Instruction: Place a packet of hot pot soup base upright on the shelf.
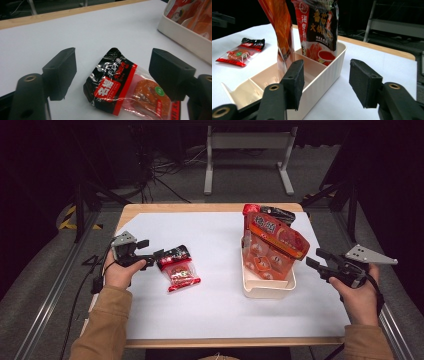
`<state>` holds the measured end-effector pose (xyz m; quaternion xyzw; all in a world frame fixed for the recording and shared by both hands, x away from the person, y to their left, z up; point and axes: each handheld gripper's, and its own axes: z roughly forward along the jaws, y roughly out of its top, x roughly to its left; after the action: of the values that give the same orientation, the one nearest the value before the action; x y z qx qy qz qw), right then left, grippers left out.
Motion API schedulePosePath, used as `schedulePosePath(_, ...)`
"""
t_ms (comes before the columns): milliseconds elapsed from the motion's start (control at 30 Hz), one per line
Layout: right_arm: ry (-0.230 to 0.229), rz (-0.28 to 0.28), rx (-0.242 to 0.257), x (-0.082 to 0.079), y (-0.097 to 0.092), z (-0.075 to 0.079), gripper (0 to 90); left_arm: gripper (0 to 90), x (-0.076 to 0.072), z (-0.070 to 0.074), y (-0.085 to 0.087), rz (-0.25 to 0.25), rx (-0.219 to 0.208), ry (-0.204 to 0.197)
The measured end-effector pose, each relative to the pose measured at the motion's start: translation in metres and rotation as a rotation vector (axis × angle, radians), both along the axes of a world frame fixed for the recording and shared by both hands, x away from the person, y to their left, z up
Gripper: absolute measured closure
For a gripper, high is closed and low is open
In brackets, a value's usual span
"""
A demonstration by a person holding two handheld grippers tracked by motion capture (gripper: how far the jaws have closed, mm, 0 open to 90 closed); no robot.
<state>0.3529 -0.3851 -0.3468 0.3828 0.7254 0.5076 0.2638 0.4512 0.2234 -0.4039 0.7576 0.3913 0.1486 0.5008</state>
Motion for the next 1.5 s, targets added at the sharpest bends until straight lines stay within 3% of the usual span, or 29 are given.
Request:
schedulePosePath(300,0.04,0.016,-0.02,0.006,0.0,-0.011,46.0,27.5,0.015,-0.016,0.003,0.019,-0.011,0.06)
schedulePosePath(500,0.059,0.018,-0.02,0.008,0.0,-0.014,46.1,27.3,0.02,-0.023,0.003,0.003,-0.004,0.102)
schedulePosePath(800,0.076,0.016,-0.03,0.012,-0.001,-0.021,45.4,21.9,0.027,-0.035,-0.001,-0.001,0.014,0.181)
schedulePosePath(1033,0.088,0.017,-0.031,0.012,-0.002,-0.024,45.6,19.1,0.03,-0.041,-0.004,-0.009,0.021,0.218)
schedulePosePath(1200,0.099,0.023,-0.029,0.013,0.0,-0.025,45.3,20.9,0.032,-0.044,-0.005,-0.021,0.041,0.239)
schedulePosePath(1500,0.103,0.03,-0.027,0.013,0.001,-0.026,45.2,28.9,0.032,-0.049,-0.008,-0.069,0.019,0.3)
